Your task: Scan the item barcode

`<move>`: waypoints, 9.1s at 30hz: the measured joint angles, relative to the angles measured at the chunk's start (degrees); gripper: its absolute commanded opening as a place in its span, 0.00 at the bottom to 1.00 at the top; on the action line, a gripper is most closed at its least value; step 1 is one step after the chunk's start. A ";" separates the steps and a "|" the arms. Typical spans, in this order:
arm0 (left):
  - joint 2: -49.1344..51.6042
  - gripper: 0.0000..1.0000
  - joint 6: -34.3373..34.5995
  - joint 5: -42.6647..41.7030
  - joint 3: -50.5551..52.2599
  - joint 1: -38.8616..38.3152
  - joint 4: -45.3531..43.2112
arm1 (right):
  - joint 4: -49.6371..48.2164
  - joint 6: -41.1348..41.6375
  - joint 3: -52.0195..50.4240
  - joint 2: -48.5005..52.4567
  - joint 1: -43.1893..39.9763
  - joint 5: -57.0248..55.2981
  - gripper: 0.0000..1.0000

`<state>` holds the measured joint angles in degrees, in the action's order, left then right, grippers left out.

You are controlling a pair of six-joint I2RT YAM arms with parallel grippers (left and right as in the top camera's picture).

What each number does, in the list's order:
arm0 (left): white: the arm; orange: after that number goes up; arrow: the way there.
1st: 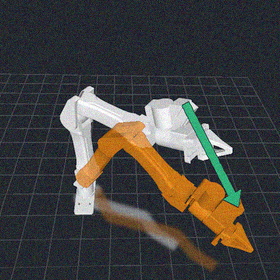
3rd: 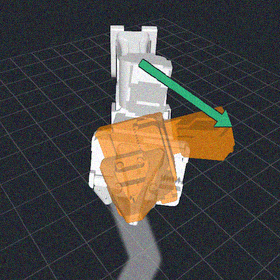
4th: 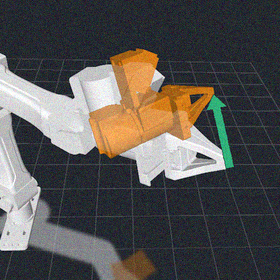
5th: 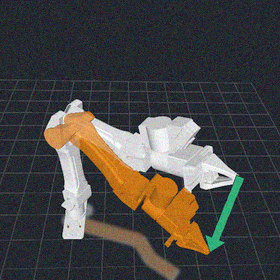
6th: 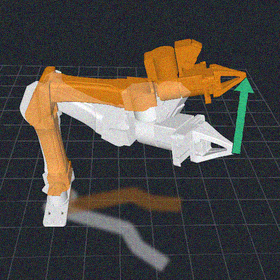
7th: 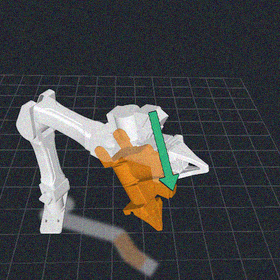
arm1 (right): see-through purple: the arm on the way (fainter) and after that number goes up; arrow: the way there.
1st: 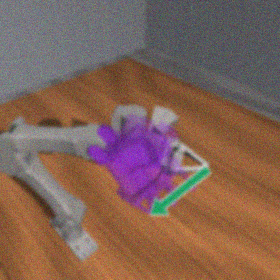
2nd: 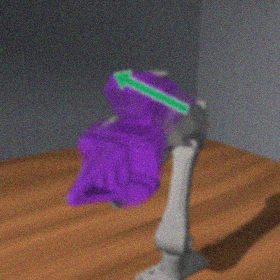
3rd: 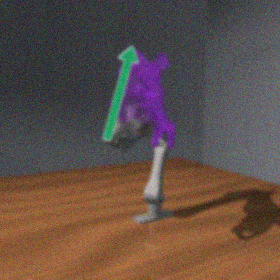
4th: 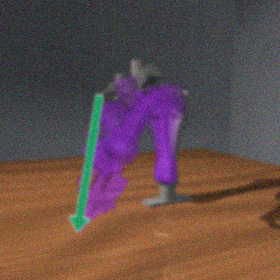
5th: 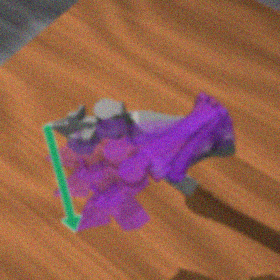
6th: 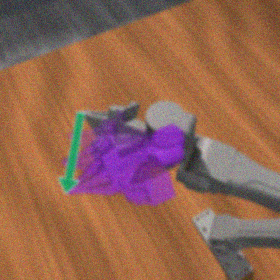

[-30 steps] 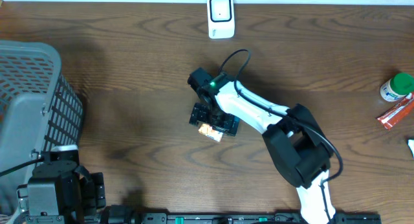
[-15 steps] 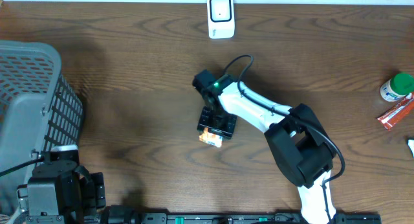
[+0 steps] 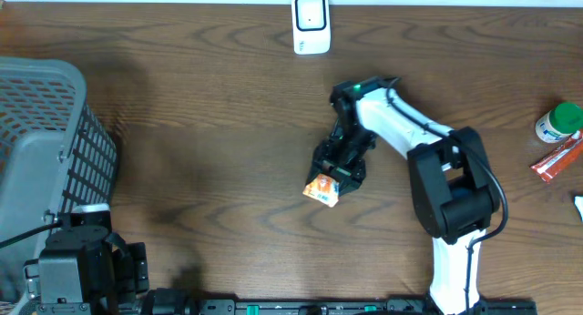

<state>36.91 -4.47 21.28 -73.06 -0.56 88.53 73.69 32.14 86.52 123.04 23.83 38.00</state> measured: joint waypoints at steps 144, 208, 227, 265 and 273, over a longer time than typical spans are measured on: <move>0.00 0.96 0.00 0.00 0.00 0.00 0.00 | 8.11 -8.68 61.24 -27.93 -48.46 -37.62 0.99; 0.04 0.96 0.00 0.00 -0.02 0.00 -0.02 | -44.57 -40.13 -42.40 -122.40 -14.47 -40.06 0.99; 0.02 0.97 0.00 -0.02 -0.02 0.00 -0.02 | -73.77 -34.97 -84.32 -122.36 -23.43 -36.50 0.99; -0.24 0.96 0.00 -4.13 -0.02 -0.02 -3.54 | -69.59 -31.69 -86.07 -122.36 -24.65 -37.55 0.99; -10.19 0.96 0.00 -24.98 6.34 -0.04 -34.77 | -69.61 -31.69 -86.07 -122.36 -24.65 -37.57 0.99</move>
<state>26.72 -4.47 -3.70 -66.72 -0.60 53.76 4.08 0.45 0.45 0.69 -0.82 0.43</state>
